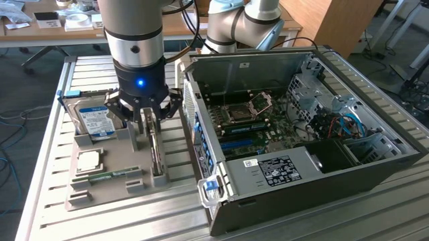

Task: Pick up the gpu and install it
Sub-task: 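Pick up the gpu and move the gpu toward the slot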

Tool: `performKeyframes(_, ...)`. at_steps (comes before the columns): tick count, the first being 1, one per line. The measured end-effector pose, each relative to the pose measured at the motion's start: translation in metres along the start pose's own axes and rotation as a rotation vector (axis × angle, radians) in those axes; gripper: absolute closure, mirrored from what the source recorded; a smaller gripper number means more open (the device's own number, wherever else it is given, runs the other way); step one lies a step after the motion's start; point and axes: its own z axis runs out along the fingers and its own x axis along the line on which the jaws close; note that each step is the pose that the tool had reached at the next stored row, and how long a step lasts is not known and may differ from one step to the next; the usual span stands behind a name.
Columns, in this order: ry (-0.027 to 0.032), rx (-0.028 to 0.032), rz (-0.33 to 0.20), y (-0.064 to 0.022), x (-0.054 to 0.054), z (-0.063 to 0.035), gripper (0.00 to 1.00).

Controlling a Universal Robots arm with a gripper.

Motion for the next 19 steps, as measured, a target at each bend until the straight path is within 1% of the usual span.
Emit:
performKeyframes(5,-0.0001,-0.0001,0.000,-0.0001,0.0000,0.0028,0.58)
performKeyframes(19,-0.0001,-0.0001,0.000,-0.0001,0.0000,0.0036,0.58)
